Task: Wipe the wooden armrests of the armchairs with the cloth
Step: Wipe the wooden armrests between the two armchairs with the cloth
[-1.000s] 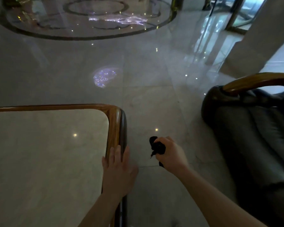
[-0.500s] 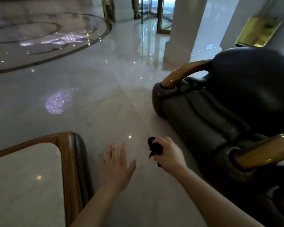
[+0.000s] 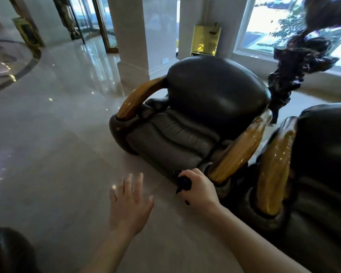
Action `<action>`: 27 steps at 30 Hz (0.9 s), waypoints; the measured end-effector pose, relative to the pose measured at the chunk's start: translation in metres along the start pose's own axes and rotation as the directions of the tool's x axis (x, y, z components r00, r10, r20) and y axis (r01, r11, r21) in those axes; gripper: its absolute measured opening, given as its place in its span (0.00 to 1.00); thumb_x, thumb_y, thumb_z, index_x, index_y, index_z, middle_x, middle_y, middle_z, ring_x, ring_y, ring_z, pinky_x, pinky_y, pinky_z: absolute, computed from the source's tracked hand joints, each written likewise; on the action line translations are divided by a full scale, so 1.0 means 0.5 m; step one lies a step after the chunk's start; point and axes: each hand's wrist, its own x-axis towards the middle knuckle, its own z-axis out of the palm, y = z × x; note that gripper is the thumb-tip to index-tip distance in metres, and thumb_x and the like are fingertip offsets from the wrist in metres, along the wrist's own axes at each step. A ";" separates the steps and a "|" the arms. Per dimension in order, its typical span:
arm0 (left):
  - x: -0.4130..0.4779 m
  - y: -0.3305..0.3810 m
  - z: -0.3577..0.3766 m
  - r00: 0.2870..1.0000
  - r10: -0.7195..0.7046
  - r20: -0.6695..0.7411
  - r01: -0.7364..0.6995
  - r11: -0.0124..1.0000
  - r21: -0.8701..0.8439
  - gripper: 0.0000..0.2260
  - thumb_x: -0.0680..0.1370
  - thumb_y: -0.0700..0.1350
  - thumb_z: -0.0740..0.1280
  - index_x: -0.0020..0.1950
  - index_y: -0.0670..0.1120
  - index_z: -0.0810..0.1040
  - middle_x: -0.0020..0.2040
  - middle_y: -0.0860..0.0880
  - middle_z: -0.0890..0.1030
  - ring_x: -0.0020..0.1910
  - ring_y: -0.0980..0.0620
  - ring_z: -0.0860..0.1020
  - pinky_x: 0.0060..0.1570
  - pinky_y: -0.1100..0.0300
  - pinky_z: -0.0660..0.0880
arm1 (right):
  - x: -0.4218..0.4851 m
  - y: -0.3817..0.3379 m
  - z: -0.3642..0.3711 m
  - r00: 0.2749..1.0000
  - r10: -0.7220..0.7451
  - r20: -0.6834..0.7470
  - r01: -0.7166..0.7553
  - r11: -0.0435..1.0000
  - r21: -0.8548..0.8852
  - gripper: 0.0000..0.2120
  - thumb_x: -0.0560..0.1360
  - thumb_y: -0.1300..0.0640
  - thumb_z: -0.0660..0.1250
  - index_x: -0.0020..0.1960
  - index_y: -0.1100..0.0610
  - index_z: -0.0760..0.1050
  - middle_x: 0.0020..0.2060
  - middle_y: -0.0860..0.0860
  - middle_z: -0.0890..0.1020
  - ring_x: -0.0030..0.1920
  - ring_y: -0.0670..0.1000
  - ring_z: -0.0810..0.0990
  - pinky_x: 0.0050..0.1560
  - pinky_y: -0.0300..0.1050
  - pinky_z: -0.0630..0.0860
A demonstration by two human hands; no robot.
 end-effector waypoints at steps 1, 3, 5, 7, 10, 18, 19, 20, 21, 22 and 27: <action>0.014 0.023 0.002 1.000 0.028 0.006 -0.028 1.000 -0.002 0.34 0.78 0.64 0.50 0.80 0.50 0.48 0.79 0.42 0.56 0.78 0.40 0.53 0.72 0.36 0.55 | -0.001 0.019 -0.018 1.000 0.022 -0.022 -0.022 1.000 -0.005 0.17 0.67 0.58 0.74 0.54 0.44 0.78 0.48 0.42 0.74 0.48 0.50 0.78 0.46 0.47 0.79; 0.043 0.063 0.009 0.996 0.086 0.025 -0.086 0.996 -0.013 0.35 0.76 0.64 0.49 0.80 0.50 0.49 0.79 0.42 0.55 0.78 0.39 0.53 0.72 0.36 0.55 | -0.001 0.053 -0.048 0.995 0.071 -0.063 -0.073 0.997 -0.019 0.19 0.67 0.58 0.73 0.55 0.44 0.78 0.48 0.42 0.75 0.50 0.49 0.77 0.48 0.43 0.75; 0.072 0.098 0.021 0.988 0.151 0.041 -0.150 0.988 -0.030 0.36 0.75 0.65 0.49 0.80 0.51 0.49 0.79 0.42 0.55 0.78 0.40 0.52 0.72 0.37 0.55 | -0.002 0.084 -0.072 0.988 0.115 -0.100 -0.118 0.993 -0.028 0.19 0.68 0.58 0.74 0.57 0.44 0.78 0.49 0.42 0.75 0.51 0.49 0.77 0.49 0.42 0.75; 0.104 0.128 0.037 0.976 0.212 0.052 -0.210 0.976 -0.048 0.36 0.75 0.65 0.49 0.80 0.51 0.48 0.80 0.42 0.54 0.78 0.40 0.50 0.72 0.36 0.53 | -0.002 0.110 -0.094 0.979 0.150 -0.140 -0.155 0.988 -0.027 0.19 0.69 0.58 0.74 0.58 0.45 0.78 0.50 0.43 0.75 0.51 0.49 0.77 0.50 0.44 0.77; 0.154 0.172 0.062 0.954 0.292 0.065 -0.286 0.954 -0.084 0.36 0.73 0.66 0.44 0.80 0.53 0.48 0.80 0.44 0.54 0.79 0.43 0.48 0.74 0.37 0.48 | -0.001 0.147 -0.120 0.959 0.214 -0.186 -0.219 0.976 -0.010 0.19 0.70 0.59 0.74 0.59 0.46 0.78 0.52 0.43 0.76 0.52 0.48 0.78 0.52 0.45 0.79; 0.315 0.253 0.102 0.845 0.522 0.116 -0.513 0.853 -0.098 0.34 0.76 0.65 0.54 0.79 0.53 0.52 0.79 0.44 0.58 0.78 0.43 0.51 0.73 0.35 0.52 | 0.051 0.193 -0.154 0.854 0.382 -0.352 -0.396 0.918 0.036 0.19 0.69 0.60 0.74 0.58 0.46 0.78 0.50 0.41 0.76 0.50 0.46 0.78 0.50 0.41 0.78; 0.333 0.265 0.104 0.826 0.551 0.118 -0.544 0.834 -0.093 0.34 0.76 0.65 0.52 0.79 0.52 0.52 0.79 0.43 0.59 0.78 0.42 0.52 0.73 0.35 0.53 | 0.054 0.198 -0.156 0.839 0.400 -0.368 -0.415 0.909 0.043 0.19 0.69 0.60 0.73 0.58 0.46 0.78 0.50 0.41 0.76 0.50 0.46 0.78 0.50 0.41 0.78; 0.348 0.276 0.106 0.805 0.580 0.121 -0.574 0.814 -0.085 0.34 0.75 0.65 0.50 0.79 0.52 0.53 0.78 0.43 0.59 0.78 0.42 0.53 0.73 0.35 0.54 | 0.056 0.205 -0.157 0.823 0.418 -0.383 -0.434 0.900 0.050 0.19 0.69 0.60 0.73 0.57 0.46 0.78 0.50 0.41 0.76 0.50 0.45 0.78 0.50 0.40 0.78; 0.362 0.287 0.109 0.785 0.607 0.125 -0.602 0.795 -0.078 0.34 0.75 0.66 0.49 0.79 0.51 0.53 0.78 0.43 0.60 0.78 0.41 0.54 0.72 0.35 0.55 | 0.056 0.212 -0.159 0.808 0.436 -0.396 -0.453 0.890 0.056 0.18 0.69 0.60 0.73 0.57 0.46 0.78 0.50 0.41 0.76 0.50 0.45 0.78 0.49 0.40 0.78; 0.376 0.300 0.112 0.765 0.631 0.129 -0.627 0.775 -0.072 0.34 0.75 0.66 0.48 0.79 0.51 0.53 0.78 0.43 0.60 0.78 0.41 0.54 0.72 0.35 0.55 | 0.054 0.220 -0.160 0.793 0.453 -0.406 -0.472 0.880 0.060 0.18 0.69 0.60 0.73 0.57 0.46 0.78 0.50 0.41 0.76 0.49 0.45 0.77 0.48 0.38 0.77; 0.432 0.383 0.150 0.695 0.696 0.180 -0.694 0.715 -0.083 0.34 0.75 0.67 0.45 0.79 0.54 0.47 0.80 0.45 0.55 0.79 0.44 0.49 0.73 0.35 0.52 | 0.045 0.285 -0.177 0.717 0.541 -0.440 -0.556 0.824 0.108 0.17 0.69 0.60 0.73 0.55 0.45 0.79 0.50 0.39 0.75 0.49 0.43 0.77 0.47 0.36 0.75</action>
